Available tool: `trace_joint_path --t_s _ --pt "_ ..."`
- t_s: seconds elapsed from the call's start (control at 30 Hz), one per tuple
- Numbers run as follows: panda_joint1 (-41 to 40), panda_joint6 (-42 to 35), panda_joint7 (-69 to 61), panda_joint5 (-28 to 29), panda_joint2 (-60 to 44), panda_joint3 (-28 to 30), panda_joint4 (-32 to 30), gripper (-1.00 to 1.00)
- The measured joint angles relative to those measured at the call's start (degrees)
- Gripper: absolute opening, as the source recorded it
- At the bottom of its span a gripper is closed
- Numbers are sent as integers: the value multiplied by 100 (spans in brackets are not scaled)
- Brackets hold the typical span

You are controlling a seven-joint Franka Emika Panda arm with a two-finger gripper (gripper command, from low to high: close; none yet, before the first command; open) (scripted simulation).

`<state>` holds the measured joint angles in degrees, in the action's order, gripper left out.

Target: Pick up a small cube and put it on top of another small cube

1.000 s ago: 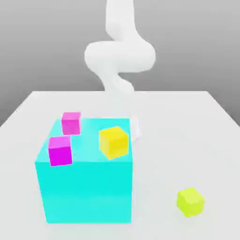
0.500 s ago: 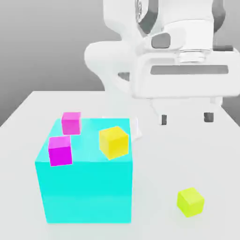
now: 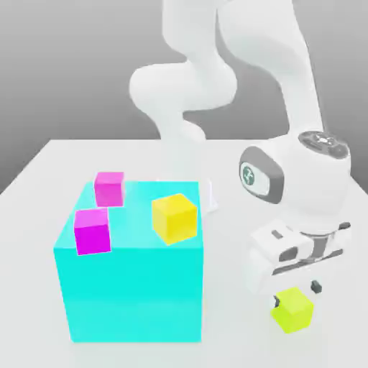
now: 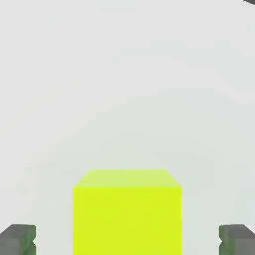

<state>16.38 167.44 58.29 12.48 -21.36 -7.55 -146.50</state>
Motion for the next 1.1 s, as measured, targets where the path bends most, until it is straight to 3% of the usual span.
trace_joint_path --t_s 0.23,0.5,0.73,1.0,1.1 --pt "-8 -2 13 15 5 -9 -1 -100" --pt "-442 -1132 -739 -951 1315 -492 -113 -100" --pt "-1980 -2738 -876 -1283 2358 226 583 -100" --pt "-3086 -4726 -777 -1289 3572 1123 1279 -100" --pt "-3046 -4657 -861 -1218 3623 1036 1089 -100"
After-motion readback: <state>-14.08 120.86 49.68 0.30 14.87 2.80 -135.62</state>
